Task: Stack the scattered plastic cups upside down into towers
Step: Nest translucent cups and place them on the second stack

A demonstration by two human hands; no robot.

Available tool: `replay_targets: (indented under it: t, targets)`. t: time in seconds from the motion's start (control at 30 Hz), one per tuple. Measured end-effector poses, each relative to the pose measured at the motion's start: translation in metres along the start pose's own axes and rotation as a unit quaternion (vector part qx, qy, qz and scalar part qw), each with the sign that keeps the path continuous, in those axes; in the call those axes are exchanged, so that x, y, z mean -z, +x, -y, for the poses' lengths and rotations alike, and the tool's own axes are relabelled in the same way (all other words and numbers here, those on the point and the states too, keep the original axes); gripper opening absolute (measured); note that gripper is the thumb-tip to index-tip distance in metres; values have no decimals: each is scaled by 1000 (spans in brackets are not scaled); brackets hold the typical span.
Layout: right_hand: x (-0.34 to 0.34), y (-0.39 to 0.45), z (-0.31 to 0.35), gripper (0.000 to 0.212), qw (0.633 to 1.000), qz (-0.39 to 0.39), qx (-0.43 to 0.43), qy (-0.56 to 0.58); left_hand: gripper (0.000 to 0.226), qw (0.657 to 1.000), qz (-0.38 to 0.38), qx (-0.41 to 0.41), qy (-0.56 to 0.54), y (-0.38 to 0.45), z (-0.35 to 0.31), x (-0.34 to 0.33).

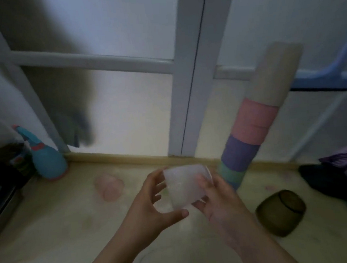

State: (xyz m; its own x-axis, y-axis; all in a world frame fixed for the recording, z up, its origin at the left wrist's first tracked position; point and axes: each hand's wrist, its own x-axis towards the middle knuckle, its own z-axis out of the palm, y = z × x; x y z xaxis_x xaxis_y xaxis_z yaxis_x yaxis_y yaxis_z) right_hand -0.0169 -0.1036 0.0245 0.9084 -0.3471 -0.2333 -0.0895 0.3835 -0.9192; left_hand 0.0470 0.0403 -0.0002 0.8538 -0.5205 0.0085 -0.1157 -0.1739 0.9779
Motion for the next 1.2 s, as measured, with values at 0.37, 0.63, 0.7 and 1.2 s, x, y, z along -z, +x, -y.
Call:
replay_targets:
  t: [0.37, 0.63, 0.7, 1.2]
  targets:
    - [126, -75, 120, 45, 893, -184, 209, -354, 61, 995, 65, -50, 53, 21, -41, -104]
    - [149, -67, 79, 57, 888, -149, 131, -415, 53, 994, 70, -32, 76, 18, -40, -129]
    - [152, -63, 72, 63, 886, -145, 107, -426, 52, 995, 65, -23, 78, 17, -40, -130]
    - [135, -63, 82, 62, 843, -160, 213, -468, 51, 997, 29, -5, 73, 18, -29, -118]
